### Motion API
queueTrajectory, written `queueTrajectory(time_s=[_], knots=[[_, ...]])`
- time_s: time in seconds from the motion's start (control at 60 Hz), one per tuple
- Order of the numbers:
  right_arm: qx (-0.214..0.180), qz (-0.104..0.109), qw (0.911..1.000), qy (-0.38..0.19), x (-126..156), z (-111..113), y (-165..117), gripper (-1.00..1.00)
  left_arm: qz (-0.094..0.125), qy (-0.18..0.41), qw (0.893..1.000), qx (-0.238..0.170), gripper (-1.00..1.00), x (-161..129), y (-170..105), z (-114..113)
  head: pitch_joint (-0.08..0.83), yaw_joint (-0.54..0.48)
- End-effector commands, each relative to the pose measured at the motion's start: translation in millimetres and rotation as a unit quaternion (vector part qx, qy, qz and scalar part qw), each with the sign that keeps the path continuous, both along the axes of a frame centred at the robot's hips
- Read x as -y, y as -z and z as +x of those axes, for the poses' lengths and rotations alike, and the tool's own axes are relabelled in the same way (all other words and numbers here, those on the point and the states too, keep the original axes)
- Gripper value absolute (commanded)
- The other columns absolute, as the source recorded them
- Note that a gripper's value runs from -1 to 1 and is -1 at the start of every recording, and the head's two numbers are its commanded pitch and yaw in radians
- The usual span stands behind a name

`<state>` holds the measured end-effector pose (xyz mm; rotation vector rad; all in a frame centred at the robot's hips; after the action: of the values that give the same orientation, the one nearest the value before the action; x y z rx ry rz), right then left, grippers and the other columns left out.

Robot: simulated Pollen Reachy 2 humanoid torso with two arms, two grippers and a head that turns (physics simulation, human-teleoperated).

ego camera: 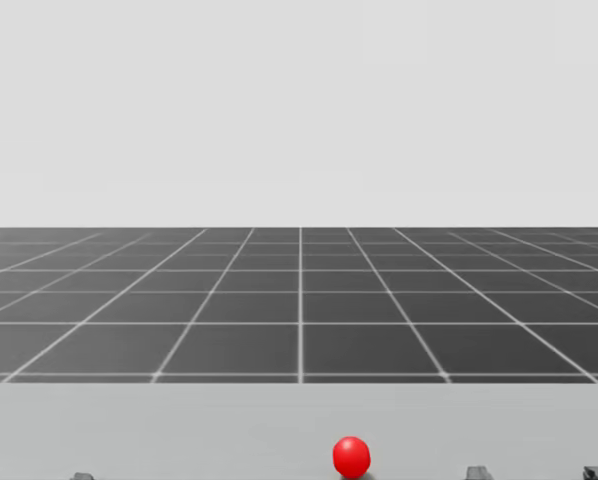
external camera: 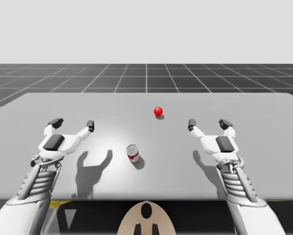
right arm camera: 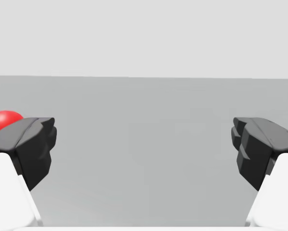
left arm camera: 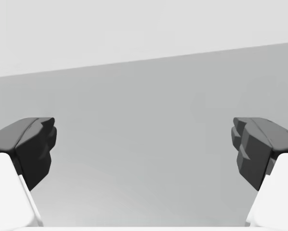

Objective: Watch the red light. When it turns green, pick up the object.

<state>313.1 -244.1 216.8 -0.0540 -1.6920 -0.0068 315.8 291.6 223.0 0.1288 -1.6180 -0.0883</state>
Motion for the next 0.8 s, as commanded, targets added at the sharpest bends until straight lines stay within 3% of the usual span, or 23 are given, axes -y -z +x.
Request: queueTrajectory(time_s=[0.017,0.45,0.583,0.8], knots=[[-0.018,0.043,0.9989,-0.002,-6.9,-4.2,1.8,-1.00,-0.002,-0.011,1.000,-0.004,-1.00,-4.7,-0.4,-0.1,0.011,0.00],[-0.018,0.036,0.9991,-0.009,-7.3,-2.1,1.9,-1.00,0.012,-0.015,1.000,0.000,-1.00,-2.7,1.5,1.9,0.380,-0.06],[-0.019,0.033,0.9992,-0.010,-6.9,-1.8,2.2,-1.00,0.014,-0.012,1.000,-0.001,-1.00,-2.4,1.6,2.1,0.437,-0.08],[-0.021,0.031,0.9992,-0.011,-7.5,-1.4,3.2,-1.00,0.016,-0.010,1.000,-0.001,-1.00,-1.5,1.5,1.3,0.447,-0.11]])
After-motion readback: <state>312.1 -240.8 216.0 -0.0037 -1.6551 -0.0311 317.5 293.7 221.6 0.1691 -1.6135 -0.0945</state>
